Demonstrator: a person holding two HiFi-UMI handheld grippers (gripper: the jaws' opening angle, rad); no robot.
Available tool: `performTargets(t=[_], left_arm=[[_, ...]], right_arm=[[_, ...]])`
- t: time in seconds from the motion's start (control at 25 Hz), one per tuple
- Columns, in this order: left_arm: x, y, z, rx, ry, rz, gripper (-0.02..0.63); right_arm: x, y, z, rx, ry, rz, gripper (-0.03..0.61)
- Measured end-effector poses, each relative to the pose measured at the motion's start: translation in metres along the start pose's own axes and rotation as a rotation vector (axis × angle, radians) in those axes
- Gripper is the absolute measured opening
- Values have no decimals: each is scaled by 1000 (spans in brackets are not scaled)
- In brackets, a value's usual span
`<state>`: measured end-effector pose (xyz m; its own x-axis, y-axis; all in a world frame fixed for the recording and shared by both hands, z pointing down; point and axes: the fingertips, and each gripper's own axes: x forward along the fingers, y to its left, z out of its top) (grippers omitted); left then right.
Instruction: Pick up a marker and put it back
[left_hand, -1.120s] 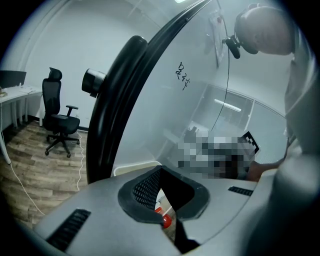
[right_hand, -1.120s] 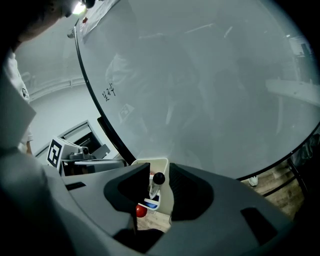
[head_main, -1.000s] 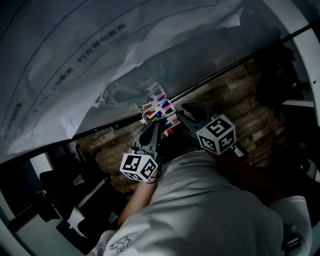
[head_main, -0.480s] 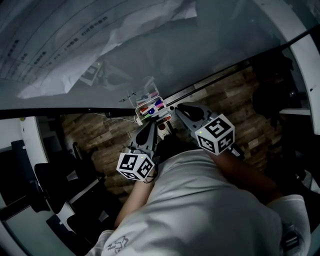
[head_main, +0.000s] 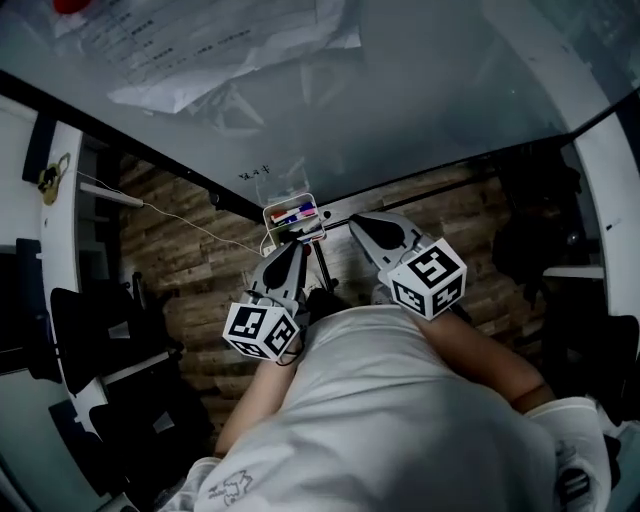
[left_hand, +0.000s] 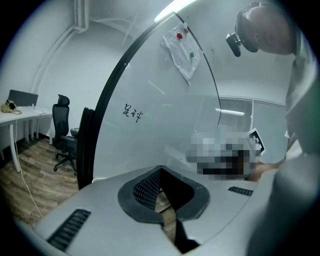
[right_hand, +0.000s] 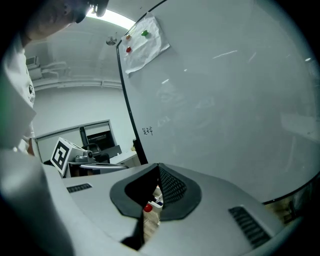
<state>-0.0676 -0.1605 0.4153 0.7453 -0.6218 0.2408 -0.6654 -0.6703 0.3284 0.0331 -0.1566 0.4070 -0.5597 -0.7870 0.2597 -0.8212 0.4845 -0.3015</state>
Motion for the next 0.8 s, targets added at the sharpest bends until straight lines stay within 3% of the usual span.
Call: performTargets(t=[0.24, 0.48, 0.8], left_arm=[[-24, -10, -7, 1, -39, 77, 5], [-59, -8, -19, -34, -57, 156, 5], [-86, -3, -24, -45, -63, 124, 5]], right_arm=[[-4, 14, -15, 18, 53, 103, 11], [-5, 27, -11, 29, 48, 145, 11], [-3, 56, -6, -10, 40, 123, 11]])
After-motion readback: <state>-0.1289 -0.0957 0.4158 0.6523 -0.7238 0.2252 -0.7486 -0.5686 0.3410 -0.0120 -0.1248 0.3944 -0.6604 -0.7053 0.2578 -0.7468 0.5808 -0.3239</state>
